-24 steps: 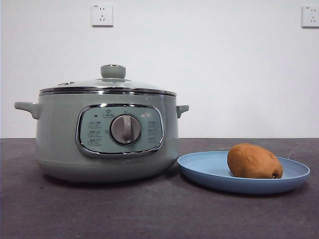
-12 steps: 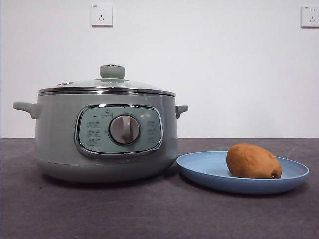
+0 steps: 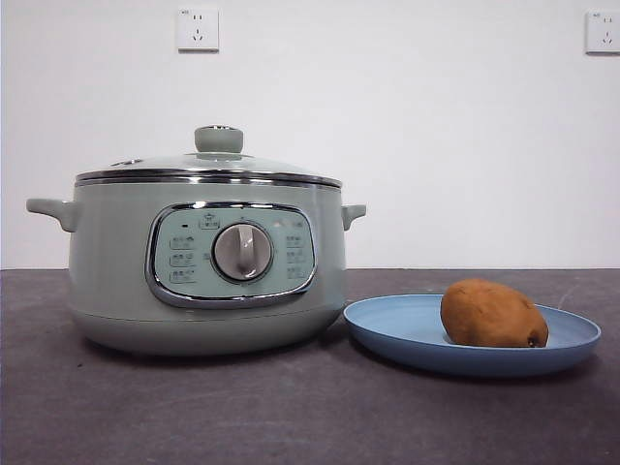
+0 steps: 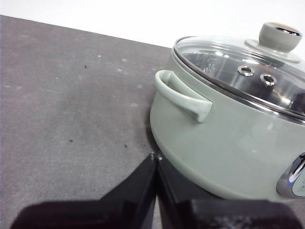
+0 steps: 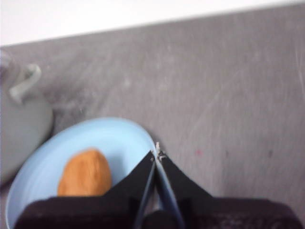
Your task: Take the potato out from the steamer,put the potato on the plate,close the lid
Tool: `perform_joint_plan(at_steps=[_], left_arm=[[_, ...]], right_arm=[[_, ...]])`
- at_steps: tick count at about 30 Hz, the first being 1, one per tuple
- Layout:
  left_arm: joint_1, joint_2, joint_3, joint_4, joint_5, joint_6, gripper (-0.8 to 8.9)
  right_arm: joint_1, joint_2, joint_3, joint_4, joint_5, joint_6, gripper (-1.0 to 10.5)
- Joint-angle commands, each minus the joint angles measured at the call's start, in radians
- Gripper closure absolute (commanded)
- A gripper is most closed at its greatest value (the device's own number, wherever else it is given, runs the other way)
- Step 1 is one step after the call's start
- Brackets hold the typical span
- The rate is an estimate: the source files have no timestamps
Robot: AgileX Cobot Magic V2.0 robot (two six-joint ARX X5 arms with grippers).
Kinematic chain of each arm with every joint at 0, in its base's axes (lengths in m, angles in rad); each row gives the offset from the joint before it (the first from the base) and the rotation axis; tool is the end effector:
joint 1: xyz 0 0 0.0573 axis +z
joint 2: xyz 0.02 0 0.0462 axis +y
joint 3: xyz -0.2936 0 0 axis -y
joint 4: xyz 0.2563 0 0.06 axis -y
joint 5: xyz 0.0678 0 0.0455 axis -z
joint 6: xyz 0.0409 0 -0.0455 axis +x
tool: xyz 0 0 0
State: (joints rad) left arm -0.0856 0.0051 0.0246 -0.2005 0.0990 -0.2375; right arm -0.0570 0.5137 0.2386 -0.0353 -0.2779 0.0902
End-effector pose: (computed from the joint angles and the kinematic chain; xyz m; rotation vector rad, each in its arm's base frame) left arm 0.0875 -0.0116 0.1505 -0.2374 0.2023 -0.1617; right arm 0.1297 0.0038 0.2032 0.1410 0.3165 0.2052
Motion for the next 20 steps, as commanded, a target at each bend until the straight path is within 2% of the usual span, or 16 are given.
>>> perform_joint_plan(at_steps=[1,9,20], left_arm=[[0.003,-0.001,-0.011,-0.003,0.0,-0.003,8.17],[0.003,-0.001,-0.011,-0.003,-0.001,-0.003,8.17],[0.003,-0.001,-0.011,-0.003,0.0,-0.003,8.17]], right_arm=[[-0.002,-0.106,-0.111,0.042,0.013,0.034,9.5],[-0.002,-0.414,-0.221,0.006,0.05,0.051,9.5],[-0.002,-0.461,-0.233,-0.138,0.08,0.059,9.5]])
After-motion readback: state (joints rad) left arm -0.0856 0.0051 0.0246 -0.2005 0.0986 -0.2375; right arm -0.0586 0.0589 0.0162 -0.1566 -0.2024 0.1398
